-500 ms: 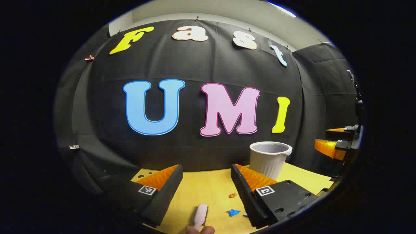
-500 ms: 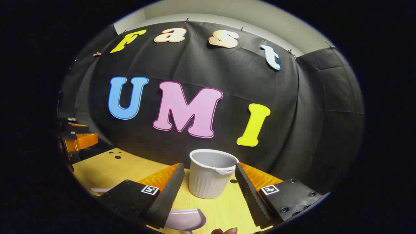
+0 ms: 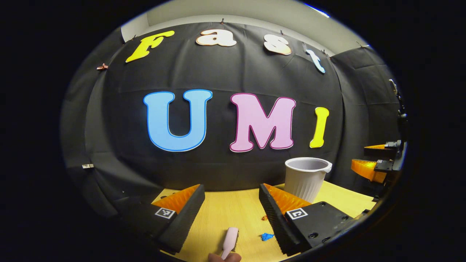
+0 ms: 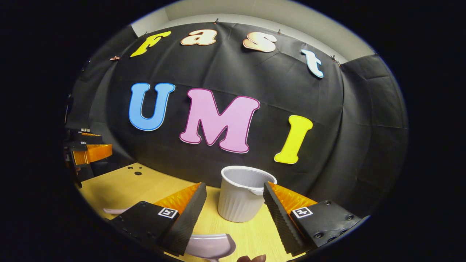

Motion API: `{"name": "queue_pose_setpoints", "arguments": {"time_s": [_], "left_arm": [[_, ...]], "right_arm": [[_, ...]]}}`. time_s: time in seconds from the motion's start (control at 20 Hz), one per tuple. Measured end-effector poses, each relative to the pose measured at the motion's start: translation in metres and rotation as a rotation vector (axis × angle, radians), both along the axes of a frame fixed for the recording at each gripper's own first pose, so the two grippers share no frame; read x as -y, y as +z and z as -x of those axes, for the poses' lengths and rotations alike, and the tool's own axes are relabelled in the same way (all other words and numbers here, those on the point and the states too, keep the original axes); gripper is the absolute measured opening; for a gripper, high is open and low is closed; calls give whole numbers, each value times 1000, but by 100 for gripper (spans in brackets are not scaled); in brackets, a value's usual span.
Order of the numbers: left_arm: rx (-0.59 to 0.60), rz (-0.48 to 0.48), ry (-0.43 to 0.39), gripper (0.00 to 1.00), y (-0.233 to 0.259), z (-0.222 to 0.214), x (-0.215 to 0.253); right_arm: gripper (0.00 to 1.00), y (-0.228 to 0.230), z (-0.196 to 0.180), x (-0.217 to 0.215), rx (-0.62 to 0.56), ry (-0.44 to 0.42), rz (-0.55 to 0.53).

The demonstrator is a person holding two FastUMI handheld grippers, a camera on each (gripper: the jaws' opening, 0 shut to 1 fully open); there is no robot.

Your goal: Pick up the small broom and dustpan from the desktop, sweep the trash into the dustpan with the broom, and then empty the trash into the garbage bin.

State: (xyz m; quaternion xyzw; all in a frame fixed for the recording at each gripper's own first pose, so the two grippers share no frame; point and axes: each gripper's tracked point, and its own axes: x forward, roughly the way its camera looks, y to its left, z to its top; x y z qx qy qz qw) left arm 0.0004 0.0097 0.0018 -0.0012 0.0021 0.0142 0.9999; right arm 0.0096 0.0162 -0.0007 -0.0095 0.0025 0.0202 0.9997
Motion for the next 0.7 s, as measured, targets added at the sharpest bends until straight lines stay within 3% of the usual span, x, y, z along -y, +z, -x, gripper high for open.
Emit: {"name": "queue_pose_setpoints", "arguments": {"time_s": [0.4,0.55,0.7], "left_arm": [[-8,1,-9,95,-3,-7,-2],[-13,-6,-11,95,-5,-7,-5],[-14,-2,-17,95,-7,-5,-6]], "right_arm": [[98,-4,0,-4,-13,12,7],[97,-30,11,-25,-108,148,-12],[97,-81,35,-36,-295,276,-43]]}}
